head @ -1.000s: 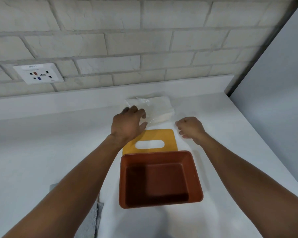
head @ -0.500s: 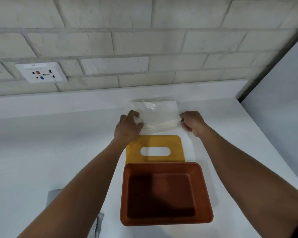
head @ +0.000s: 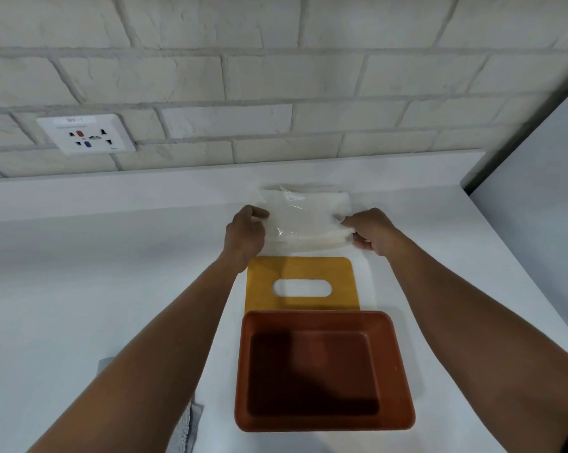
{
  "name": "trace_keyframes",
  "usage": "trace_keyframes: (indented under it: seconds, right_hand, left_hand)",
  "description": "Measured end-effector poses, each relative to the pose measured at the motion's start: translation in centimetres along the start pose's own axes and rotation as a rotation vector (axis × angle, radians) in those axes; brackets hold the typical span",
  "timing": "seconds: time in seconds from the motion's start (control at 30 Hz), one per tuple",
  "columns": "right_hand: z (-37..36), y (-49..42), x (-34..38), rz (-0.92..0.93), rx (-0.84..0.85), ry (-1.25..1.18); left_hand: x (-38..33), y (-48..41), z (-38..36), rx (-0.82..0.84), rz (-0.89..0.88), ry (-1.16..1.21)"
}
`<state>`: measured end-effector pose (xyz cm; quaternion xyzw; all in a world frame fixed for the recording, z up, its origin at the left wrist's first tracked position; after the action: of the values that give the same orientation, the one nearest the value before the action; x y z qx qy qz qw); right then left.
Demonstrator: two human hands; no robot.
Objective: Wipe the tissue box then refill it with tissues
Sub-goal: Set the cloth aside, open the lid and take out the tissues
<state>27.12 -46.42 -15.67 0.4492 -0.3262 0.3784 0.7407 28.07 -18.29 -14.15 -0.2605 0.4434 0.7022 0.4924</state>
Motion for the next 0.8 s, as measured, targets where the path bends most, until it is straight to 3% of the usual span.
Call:
trace_keyframes:
  seconds: [0.17,0.33,0.47,0.63,0.8]
  right_hand:
    - [-0.3,0.1,-0.3,-0.066,0.074,0.041]
    - [-0.8,0.1,-0.9,-0.066,0.114,-0.092]
    - [-0.9,0.1,-0.8,-0.047,0.161,-0.176]
    - [-1.0,1.2,-0.8,-0.128,0.192,-0.234]
    - [-1.0,2.3,0.0,-0.093,0.248,-0.330]
  left_hand:
    - [0.3,0.1,-0.1,0.019,0.046,0.327]
    - [0.6,0.0,-0.7,0.115,0.202,0.637]
    - [0.7,-0.2,-1.0,0.183,0.262,0.747]
    - [0.8,-0.2,-1.6,0.250,0.247,0.824]
    - [0.4,0.2,-1.8,0.396,0.210,0.943]
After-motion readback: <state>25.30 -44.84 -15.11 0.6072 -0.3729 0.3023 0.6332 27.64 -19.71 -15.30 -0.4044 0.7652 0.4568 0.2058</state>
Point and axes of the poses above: each hand's wrist, its own y-axis away from the middle knuckle, its own z-axis out of the back of the hand, x = y × z, the point moved 7 cm from there along -y, towards the middle knuckle, and after that the axes turned 9 degrees about z, right-handed, at the moved point
